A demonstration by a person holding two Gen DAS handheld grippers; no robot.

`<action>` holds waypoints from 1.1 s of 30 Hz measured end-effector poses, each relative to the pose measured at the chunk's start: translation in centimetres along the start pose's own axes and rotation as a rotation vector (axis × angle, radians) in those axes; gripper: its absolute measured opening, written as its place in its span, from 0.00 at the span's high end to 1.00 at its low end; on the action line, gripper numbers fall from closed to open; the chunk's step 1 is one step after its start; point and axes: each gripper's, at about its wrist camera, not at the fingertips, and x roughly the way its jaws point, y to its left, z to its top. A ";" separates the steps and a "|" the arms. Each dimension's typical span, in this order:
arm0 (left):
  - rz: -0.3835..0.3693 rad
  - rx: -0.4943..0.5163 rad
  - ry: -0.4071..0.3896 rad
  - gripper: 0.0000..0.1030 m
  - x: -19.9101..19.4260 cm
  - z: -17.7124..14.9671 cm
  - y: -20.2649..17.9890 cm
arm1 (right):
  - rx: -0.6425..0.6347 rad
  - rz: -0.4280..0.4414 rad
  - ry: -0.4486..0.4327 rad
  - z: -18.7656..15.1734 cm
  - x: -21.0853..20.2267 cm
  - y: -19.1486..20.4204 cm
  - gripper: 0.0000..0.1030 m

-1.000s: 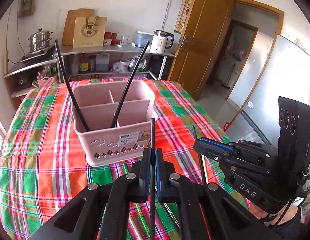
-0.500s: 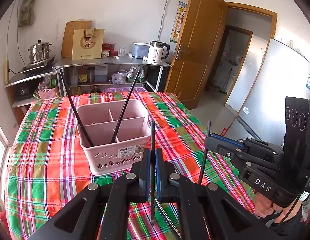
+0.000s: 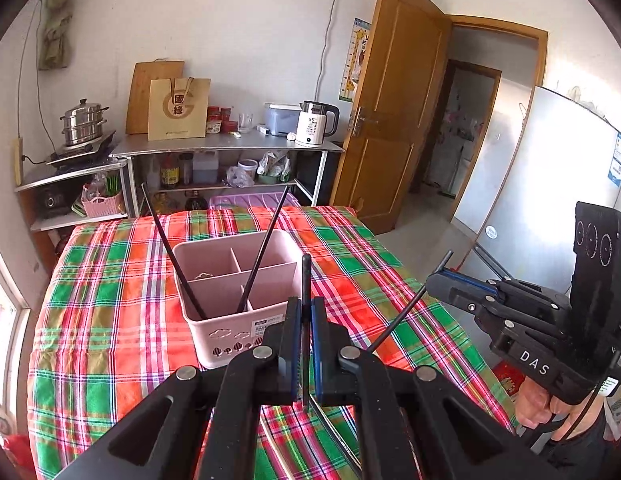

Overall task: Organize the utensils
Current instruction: 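Lift the right gripper's chopsticks over the basket while the left gripper carries its chopsticks there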

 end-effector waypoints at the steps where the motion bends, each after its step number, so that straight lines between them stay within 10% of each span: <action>1: 0.002 0.001 -0.001 0.96 -0.2 0.1 0.1 | 0.001 0.001 -0.003 0.1 -0.1 0.0 0.96; 33: 0.112 -0.043 -0.126 0.96 -2.6 10.6 7.4 | 0.010 0.093 -0.183 9.8 3.4 3.8 0.96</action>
